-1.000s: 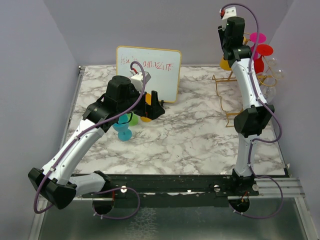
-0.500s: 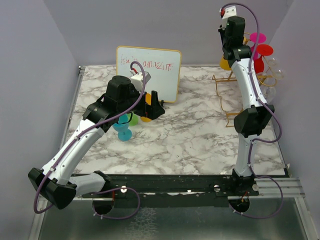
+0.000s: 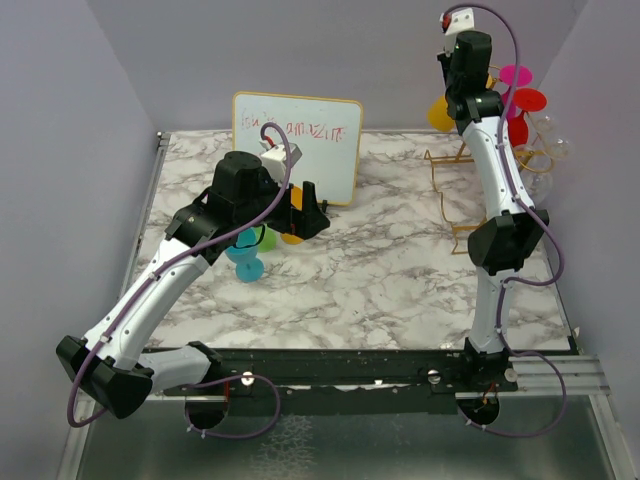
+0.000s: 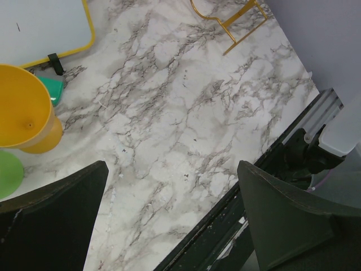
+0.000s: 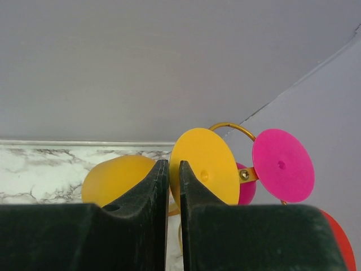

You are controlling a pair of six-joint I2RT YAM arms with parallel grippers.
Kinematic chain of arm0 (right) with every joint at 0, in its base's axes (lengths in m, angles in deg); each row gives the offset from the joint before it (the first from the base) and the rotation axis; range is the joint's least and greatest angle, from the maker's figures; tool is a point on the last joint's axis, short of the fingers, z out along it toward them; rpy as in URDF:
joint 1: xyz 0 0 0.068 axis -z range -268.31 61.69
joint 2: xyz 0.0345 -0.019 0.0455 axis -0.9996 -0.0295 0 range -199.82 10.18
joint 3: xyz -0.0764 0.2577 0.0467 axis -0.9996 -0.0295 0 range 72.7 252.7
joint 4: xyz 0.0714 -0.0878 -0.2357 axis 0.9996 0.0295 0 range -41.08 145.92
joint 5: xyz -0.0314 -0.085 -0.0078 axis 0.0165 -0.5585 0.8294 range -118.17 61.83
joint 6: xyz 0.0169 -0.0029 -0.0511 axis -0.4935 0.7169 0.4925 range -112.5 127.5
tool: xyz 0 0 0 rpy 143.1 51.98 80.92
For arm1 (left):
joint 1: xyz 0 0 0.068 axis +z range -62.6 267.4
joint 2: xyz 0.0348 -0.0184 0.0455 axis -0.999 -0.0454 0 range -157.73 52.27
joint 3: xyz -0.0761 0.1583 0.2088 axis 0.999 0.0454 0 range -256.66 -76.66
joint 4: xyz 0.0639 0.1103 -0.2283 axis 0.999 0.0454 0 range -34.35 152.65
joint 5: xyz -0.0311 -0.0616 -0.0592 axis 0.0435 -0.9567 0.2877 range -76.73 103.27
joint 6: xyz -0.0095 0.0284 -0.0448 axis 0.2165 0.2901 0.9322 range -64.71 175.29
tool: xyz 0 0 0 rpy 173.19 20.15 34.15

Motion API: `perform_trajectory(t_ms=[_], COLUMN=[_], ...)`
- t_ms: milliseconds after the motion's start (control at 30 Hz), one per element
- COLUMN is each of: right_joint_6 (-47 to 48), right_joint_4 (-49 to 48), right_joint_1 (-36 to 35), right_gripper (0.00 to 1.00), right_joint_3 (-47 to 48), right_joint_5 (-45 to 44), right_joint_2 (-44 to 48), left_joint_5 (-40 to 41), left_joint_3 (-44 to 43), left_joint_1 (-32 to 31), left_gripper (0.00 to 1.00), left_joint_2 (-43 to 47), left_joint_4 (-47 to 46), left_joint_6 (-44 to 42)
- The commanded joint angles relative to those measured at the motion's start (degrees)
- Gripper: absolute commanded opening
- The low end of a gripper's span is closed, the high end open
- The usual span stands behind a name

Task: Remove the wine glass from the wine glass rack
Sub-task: Pick up the wine glass from the wine rack.

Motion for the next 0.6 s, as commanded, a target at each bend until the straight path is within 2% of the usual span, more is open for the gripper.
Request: perform_trajectory(t_ms=[0, 233, 567], right_joint_6=[-0.13, 0.01, -0.7], right_joint_4=[0.23, -0.11, 0.3], right_joint_1=[0.25, 0.22, 0.18], right_gripper=[0.13, 0.02, 0.01], right_joint_3=[0.36, -1.82, -1.56], right_joint_5=[-0.56, -0.71, -0.14], right_joint_2=[1.56, 3.4, 5.18], left_joint_5=[-0.07, 0.42, 0.56], left_joint_3=[0.89, 1.38, 1.07], left_joint_1=[-0.05, -0.05, -0.04], left_gripper=[0.99, 0.99, 0.99], left_joint_2=[0.8, 1.19, 0.88], left_joint_4=[-0.53, -0.53, -0.53], left_joint_6=[0.01, -0.02, -0.07])
